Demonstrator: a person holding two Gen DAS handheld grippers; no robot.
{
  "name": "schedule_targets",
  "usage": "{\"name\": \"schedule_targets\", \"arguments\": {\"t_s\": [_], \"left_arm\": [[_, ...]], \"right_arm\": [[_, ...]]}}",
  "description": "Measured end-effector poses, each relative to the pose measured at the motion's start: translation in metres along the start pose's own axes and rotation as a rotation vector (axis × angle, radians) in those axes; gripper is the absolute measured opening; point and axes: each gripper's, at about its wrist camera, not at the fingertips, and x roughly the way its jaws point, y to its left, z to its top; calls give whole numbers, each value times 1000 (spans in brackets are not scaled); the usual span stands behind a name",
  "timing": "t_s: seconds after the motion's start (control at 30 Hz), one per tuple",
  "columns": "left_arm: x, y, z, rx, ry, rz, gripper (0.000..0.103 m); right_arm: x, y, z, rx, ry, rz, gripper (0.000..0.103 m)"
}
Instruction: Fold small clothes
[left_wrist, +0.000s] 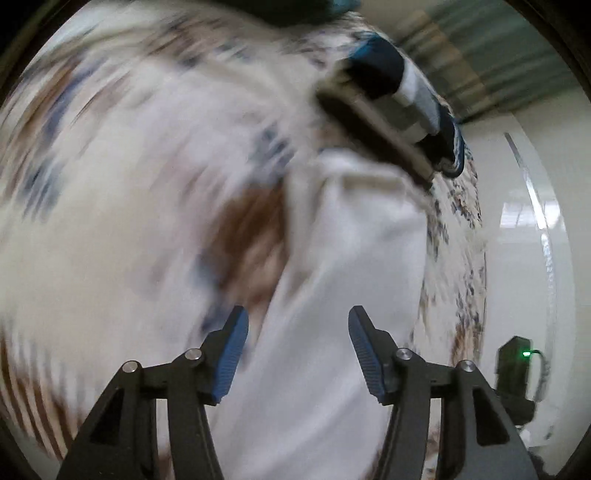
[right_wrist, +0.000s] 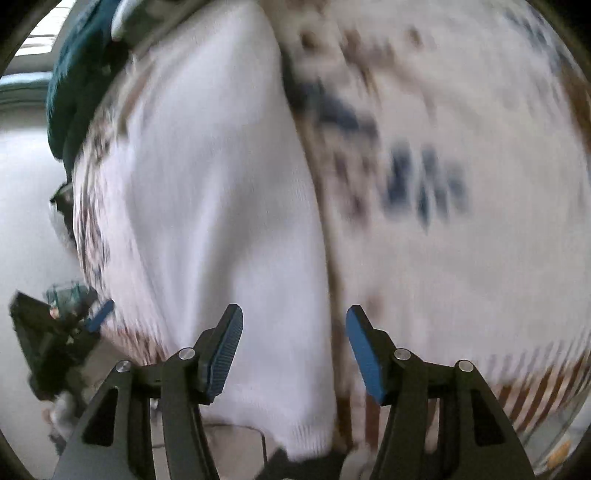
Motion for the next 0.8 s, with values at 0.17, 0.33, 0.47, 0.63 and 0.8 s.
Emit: {"name": "schedule_targets", "arguments": {"t_s": [0.17,0.33,0.47,0.63,0.8], "left_arm": [[85,-46,85,124,73,60,54],[135,-14,147,-10,103,137,53],[123,14,180,-73,65,155,52],[74,30,150,-119,80,17,54],[88,26,103,-198,185,-92,52]], "right_arm": [[-14,12,100,-7,-100,8,60],[-7,-7,187,31,-101,31,60],[19,10,217,29,-99,23,60],[10,11,237,12,-110,46,60],[10,35,241,-14,-86,73,60]]}}
